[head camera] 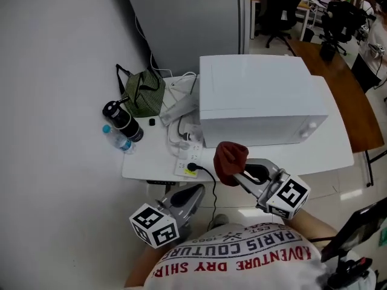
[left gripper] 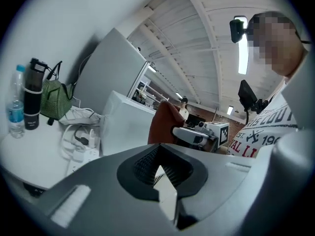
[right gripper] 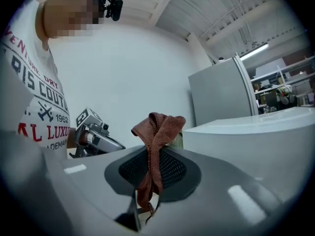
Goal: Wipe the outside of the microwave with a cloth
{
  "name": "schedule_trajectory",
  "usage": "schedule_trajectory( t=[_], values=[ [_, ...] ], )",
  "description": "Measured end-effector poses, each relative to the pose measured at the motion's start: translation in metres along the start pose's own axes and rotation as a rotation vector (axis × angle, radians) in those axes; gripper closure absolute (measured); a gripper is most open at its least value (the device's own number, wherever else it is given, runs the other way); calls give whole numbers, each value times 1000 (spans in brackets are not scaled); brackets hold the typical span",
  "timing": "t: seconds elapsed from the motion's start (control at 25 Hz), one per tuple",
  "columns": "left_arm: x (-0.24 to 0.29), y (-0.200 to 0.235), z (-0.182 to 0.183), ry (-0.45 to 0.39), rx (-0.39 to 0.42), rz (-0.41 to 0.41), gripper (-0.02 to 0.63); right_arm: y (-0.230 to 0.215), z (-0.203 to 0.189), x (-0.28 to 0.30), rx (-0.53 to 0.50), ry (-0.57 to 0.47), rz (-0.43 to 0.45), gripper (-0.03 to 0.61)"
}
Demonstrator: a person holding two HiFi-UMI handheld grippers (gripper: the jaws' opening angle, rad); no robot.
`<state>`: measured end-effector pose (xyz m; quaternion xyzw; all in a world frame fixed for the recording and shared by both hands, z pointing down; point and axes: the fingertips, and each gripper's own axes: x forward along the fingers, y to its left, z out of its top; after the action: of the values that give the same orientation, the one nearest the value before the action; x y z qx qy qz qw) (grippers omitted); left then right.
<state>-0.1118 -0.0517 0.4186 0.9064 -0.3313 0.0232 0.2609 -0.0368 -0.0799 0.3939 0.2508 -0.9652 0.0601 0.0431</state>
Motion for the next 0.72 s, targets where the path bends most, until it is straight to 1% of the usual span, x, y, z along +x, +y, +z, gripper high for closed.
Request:
schedule_trajectory(
  t=[0.08, 0.12, 0.24, 0.32, 0.44, 0.56, 0.72],
  values=[
    [-10, 15, 4, -16, -10, 32, 607, -2, 1, 25, -22, 3, 27, 535],
    [-14, 22, 6, -21, -11, 39, 607, -7, 0, 36, -47, 3, 22, 535],
    [-22, 39, 13, -30, -11, 58, 607, -29, -8, 65, -178, 19, -36, 535],
    [-29, 48, 20, -40, -7, 72, 607, -43, -13, 82, -219, 36, -73, 535],
    [-37, 59, 31, -58, 4, 79, 607, -56, -15, 98, -208, 32, -122, 535],
    [-38, 66, 34, -64, 11, 73, 607, -63, -20, 105, -187, 37, -155, 535],
    [-29, 72, 34, -48, 14, 67, 607, -77, -26, 107, -158, 43, -194, 535]
  ],
)
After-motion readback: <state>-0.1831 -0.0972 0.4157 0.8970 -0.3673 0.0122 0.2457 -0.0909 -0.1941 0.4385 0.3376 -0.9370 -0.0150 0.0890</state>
